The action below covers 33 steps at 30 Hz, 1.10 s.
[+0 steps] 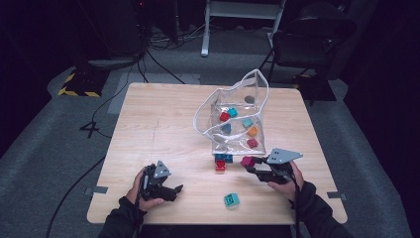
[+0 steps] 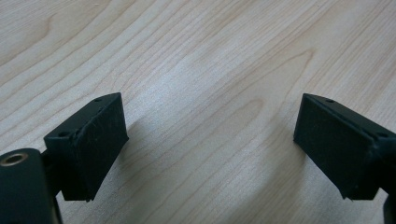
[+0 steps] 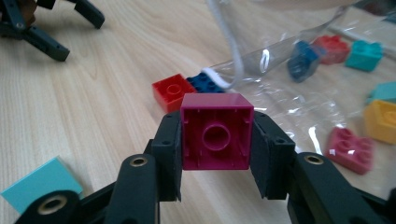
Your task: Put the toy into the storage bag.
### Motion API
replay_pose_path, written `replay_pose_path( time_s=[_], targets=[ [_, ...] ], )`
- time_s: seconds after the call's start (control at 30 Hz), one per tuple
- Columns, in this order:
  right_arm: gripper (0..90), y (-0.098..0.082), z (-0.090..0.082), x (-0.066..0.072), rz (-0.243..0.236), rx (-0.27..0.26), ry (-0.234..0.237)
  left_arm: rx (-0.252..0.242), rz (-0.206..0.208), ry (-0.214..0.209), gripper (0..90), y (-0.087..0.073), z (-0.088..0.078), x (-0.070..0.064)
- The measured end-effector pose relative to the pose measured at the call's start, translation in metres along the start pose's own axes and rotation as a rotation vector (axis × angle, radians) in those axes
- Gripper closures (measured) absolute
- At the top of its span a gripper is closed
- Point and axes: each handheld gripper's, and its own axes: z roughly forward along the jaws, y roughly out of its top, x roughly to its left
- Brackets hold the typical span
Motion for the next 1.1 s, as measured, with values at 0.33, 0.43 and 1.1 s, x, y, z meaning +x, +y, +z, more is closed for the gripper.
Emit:
replay_pose_path(
  time_s=[0.33, 0.43, 1.1],
  targets=[
    [59.5, 0.005, -0.020, -0.011, 0.018, -0.048, -0.049, 0.000, 0.000, 0.000, 9.8, 0.000, 0.000, 0.000],
    [59.5, 0.007, -0.024, -0.012, 0.019, -0.054, -0.065, 0.000, -0.001, 0.000, 9.8, 0.000, 0.000, 0.000],
    [59.6, 0.050, -0.048, -0.017, -0.004, -0.136, -0.143, 0.000, -0.001, 0.000, 9.8, 0.000, 0.000, 0.000]
  ],
)
